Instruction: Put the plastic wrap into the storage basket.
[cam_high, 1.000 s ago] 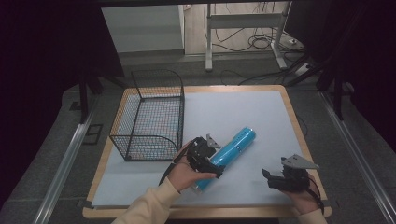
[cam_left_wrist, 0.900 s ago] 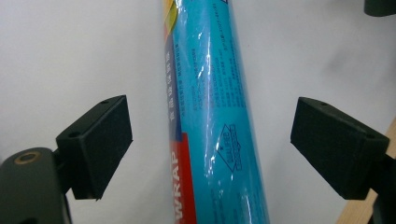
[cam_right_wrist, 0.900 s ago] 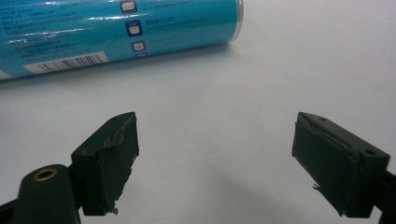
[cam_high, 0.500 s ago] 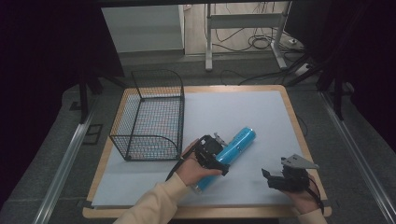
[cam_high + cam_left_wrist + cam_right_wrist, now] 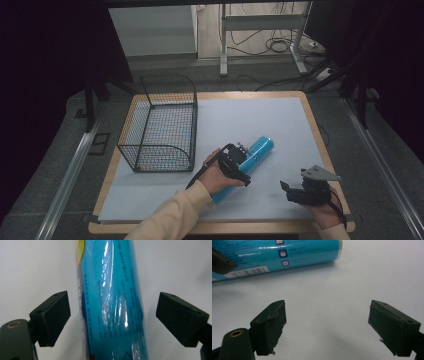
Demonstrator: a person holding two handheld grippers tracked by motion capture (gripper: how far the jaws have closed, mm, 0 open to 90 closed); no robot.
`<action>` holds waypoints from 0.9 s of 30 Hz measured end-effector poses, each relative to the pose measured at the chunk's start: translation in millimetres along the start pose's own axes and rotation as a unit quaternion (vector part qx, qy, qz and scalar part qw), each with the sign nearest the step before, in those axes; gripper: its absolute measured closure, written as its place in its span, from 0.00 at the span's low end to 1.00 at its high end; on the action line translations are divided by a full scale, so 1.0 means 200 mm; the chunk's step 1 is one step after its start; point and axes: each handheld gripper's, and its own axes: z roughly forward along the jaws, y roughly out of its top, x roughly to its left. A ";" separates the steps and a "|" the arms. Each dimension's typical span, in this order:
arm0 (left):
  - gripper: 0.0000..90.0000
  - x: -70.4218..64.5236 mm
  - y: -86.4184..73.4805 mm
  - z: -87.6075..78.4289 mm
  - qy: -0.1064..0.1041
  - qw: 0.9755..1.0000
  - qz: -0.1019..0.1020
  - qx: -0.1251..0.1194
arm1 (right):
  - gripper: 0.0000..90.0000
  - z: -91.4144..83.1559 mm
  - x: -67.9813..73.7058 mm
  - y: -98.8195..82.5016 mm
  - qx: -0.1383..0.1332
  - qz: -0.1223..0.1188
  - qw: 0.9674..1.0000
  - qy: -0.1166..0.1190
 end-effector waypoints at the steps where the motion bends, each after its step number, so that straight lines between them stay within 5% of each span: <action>1: 0.14 0.00 0.01 0.01 0.000 1.000 0.000 0.005 | 0.17 0.00 0.00 0.00 0.000 0.000 1.000 0.000; 12: 0.20 0.01 0.03 0.08 -0.001 0.999 0.000 0.043 | 0.17 0.00 0.00 0.00 -0.001 0.000 1.000 0.001; 18: 0.32 0.01 0.03 0.09 0.002 0.999 -0.001 0.051 | 0.17 0.00 0.00 0.00 -0.001 0.000 1.000 0.000; 27: 0.34 0.03 0.03 0.09 -0.010 0.998 -0.012 0.053 | 0.17 0.00 0.00 0.00 0.001 -0.001 1.000 0.000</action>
